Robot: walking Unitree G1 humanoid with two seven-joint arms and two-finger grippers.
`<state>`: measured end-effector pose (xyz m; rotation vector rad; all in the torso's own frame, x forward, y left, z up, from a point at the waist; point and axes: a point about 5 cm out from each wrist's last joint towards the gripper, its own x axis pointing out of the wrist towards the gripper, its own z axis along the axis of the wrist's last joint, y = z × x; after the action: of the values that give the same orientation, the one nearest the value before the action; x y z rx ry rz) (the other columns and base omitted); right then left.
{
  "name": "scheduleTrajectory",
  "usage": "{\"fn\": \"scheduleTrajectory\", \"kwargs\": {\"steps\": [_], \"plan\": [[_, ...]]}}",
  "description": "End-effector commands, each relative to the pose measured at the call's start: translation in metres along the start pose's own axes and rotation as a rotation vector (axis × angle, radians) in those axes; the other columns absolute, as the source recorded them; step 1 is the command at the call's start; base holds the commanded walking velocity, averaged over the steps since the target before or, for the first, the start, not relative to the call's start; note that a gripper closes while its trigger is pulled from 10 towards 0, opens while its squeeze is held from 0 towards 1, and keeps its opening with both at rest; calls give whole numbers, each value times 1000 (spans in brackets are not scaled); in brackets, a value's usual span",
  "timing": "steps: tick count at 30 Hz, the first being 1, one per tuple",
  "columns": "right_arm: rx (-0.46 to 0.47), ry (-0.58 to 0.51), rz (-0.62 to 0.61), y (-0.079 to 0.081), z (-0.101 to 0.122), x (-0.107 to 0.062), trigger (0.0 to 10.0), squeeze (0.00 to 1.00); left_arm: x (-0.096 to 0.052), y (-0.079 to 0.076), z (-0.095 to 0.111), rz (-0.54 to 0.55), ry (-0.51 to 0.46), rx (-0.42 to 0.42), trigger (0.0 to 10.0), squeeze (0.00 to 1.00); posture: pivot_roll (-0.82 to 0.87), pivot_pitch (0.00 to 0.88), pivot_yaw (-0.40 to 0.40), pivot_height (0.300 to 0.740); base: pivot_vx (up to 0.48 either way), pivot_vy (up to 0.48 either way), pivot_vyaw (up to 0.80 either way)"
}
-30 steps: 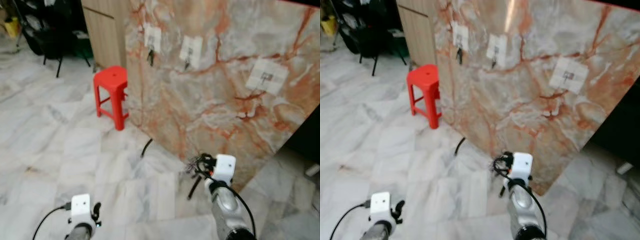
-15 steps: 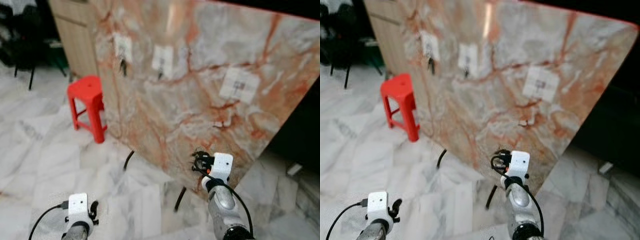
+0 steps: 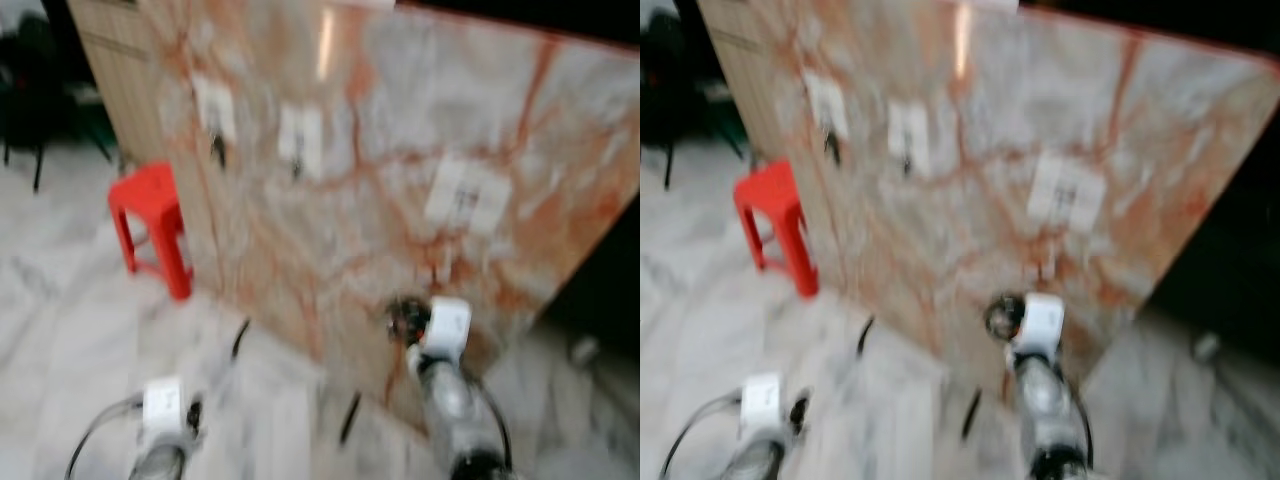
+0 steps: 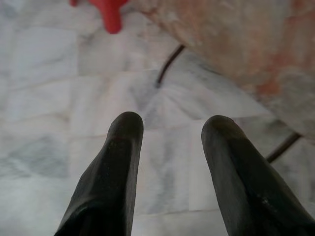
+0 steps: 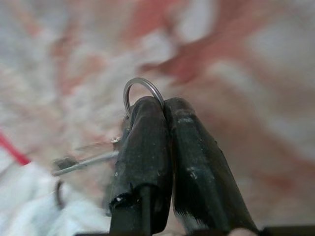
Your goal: Hang keys on a hook
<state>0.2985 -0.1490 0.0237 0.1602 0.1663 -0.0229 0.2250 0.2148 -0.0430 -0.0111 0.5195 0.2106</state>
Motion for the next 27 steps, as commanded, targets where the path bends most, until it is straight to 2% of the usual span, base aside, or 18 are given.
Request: {"fn": "scheduleTrajectory", "kwargs": {"steps": [1,9,17,22,27], "plan": [[12,-47,18,8,10,5,10000,0,-1,9,-2,23,8,8,10000,0,40,0,-68,740,0,0,0],[7,-84,27,5,20,8,10000,0,-2,8,-2,26,5,20,10000,0,34,0,-73,740,0,0,0],[15,-93,54,11,23,10,10000,0,-2,8,-3,30,6,16,10000,0,39,0,-75,740,0,-435,0],[34,-104,77,14,27,12,10000,0,-2,10,-3,35,7,17,10000,0,39,0,-72,740,0,-48,0],[54,-151,192,28,42,16,10000,0,-2,11,-3,36,8,19,10000,0,36,0,-68,740,0,0,0]]}}
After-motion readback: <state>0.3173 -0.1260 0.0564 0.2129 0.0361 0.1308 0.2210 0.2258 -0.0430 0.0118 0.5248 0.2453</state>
